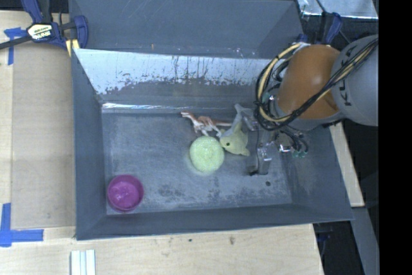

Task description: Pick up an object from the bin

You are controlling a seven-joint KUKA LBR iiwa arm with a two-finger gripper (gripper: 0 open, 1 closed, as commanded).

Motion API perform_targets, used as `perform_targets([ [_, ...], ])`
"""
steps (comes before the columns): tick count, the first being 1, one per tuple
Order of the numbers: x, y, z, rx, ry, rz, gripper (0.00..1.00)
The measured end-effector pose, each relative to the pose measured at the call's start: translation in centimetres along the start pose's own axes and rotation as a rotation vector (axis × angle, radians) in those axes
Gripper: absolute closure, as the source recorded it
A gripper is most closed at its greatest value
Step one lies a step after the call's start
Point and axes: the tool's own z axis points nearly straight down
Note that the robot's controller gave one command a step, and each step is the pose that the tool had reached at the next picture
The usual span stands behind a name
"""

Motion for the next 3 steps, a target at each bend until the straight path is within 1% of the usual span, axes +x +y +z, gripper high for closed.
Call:
perform_targets([
  [1,-0.81,6.28,-0.50,-0.001,-0.005,0.015,1.00],
  [3,-0.70,6.27,-0.86,-0.001,-0.001,0.015,1.00],
])
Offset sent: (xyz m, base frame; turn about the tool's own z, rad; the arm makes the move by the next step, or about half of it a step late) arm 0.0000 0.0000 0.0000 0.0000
